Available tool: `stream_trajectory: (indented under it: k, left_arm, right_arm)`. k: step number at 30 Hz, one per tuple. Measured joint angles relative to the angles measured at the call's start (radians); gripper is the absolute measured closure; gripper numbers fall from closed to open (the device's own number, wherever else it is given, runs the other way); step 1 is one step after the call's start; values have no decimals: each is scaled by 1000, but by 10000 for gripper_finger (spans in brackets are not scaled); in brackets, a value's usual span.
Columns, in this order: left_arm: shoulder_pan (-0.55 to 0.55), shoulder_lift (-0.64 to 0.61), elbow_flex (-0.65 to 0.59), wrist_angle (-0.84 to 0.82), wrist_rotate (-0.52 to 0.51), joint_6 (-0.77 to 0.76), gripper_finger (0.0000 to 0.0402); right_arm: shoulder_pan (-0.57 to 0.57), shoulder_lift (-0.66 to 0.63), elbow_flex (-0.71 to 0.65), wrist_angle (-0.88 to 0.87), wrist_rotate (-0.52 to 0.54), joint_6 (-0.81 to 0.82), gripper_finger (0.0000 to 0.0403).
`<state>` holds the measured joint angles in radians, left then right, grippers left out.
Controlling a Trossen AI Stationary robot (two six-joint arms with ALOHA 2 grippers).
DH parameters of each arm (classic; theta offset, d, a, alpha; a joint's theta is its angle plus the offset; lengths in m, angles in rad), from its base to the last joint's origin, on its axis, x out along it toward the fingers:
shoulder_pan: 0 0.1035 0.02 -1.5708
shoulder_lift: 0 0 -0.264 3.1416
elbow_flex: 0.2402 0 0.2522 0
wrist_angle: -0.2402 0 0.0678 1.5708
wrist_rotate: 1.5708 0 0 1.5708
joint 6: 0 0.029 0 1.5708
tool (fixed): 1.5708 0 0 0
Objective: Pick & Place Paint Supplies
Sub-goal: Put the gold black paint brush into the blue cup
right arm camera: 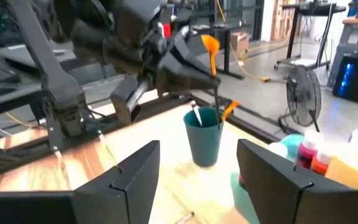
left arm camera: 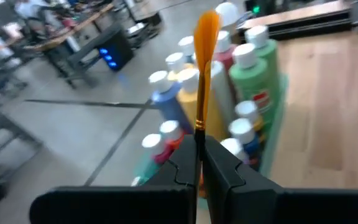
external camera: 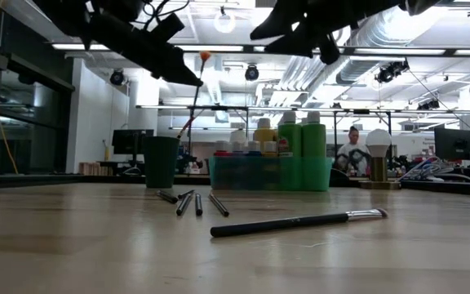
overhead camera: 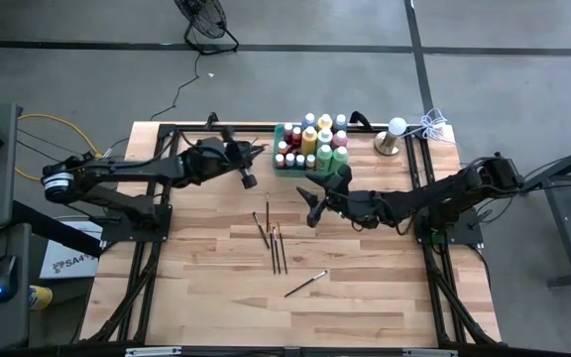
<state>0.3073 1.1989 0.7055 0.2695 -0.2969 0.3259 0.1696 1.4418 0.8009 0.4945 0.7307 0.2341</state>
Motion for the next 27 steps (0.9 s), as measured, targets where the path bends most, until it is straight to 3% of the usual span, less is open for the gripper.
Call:
stream_trajectory:
  k: [7,16,23,27]
  left_arm:
    - [0,-47,0,-69,-104,35,400]
    - [34,-66,0,-123,-162,2,400]
    - [164,-67,-40,-124,-93,-156,400]
    - [224,-67,-62,-106,31,-195,398]
  right_arm:
    - [1,0,0,-31,0,32,195]
    - [1,0,0,-30,0,36,195]
    - [1,0,0,-37,0,37,196]
    - [1,0,0,-37,0,37,196]
